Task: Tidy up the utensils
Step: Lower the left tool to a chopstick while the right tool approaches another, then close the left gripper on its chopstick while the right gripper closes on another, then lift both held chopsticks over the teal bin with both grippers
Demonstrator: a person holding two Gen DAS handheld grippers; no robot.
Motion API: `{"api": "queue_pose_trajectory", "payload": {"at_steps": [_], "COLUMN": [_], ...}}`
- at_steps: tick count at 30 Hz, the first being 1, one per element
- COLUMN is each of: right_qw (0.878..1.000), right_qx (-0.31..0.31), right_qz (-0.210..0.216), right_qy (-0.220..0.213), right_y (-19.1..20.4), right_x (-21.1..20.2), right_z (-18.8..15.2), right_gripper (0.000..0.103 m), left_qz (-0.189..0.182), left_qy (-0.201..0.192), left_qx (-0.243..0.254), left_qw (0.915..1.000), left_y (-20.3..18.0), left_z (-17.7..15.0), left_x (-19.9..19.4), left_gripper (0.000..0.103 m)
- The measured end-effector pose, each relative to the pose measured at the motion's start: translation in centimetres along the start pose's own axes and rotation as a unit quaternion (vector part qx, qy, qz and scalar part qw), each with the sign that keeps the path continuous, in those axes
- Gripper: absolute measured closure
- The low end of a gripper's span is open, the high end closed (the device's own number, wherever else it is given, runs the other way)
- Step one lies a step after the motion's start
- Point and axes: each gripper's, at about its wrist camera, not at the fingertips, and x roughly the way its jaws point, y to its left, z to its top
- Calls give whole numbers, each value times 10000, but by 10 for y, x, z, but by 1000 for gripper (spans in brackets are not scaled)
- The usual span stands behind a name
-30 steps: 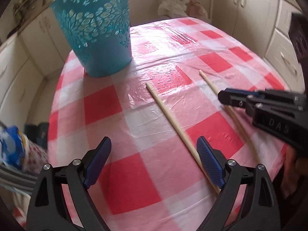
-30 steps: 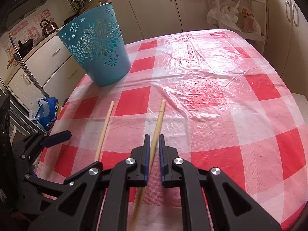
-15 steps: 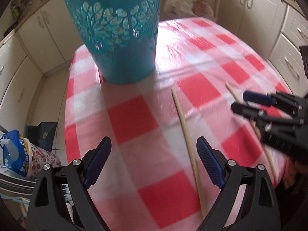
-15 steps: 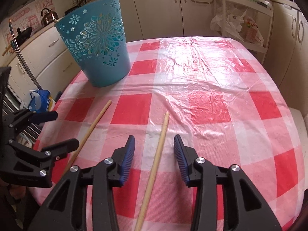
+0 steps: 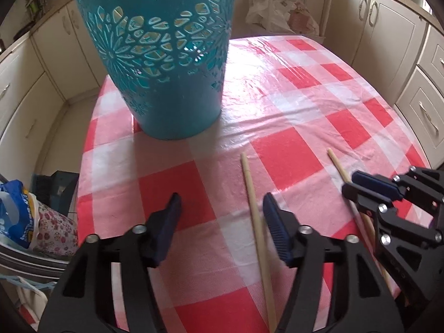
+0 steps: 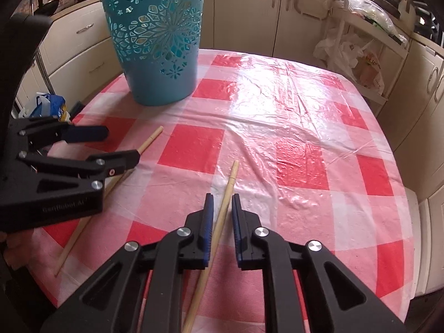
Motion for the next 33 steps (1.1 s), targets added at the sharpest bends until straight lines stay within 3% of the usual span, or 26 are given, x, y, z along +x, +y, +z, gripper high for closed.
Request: {"api": "queue_pose_trajectory", "payload": {"at_steps": [2, 6, 7, 14, 18, 21, 23, 24, 27, 33], "right_qw": [10000, 9997, 9996, 9997, 9998, 9999, 9998, 9997, 9974, 9985], "right_qx": [-40, 63, 66, 76, 22, -63, 9, 50, 397, 260], "right_qz": [19, 239, 249, 212, 178, 105, 174, 207, 601, 486], "right_qy": [-24, -91, -102, -28, -43, -93, -106, -108, -82, -55], "right_y": [1, 1, 2, 3, 4, 6, 5, 4, -6, 0], "right_x": [-1, -2, -3, -4, -3, -3, -3, -3, -3, -5], "right_z": [-1, -1, -1, -4, -5, -6, -6, -6, -6, -5], "right_gripper": [90, 96, 96, 96, 96, 96, 97, 97, 97, 94], "left_qz": [-79, -173, -230, -234, -161, -119, -153, -181, -275, -261], "left_qy": [24, -152, -147, -109, -122, -200, -280, -295, -320, -249], "left_qx": [-7, 49, -10, -50, 5, 61, 101, 108, 1, 4], "left_qw": [10000, 9997, 9996, 9997, 9998, 9997, 9994, 9993, 9991, 9993], "left_y": [0, -2, 0, 4, 2, -2, -2, -2, 4, 7], "left_z": [1, -1, 0, -3, -3, -3, -4, -4, -6, -13], "left_x": [5, 2, 2, -1, 0, 2, 2, 2, -1, -7], "left_gripper": [47, 85, 89, 89, 68, 66, 81, 96, 98, 98]}}
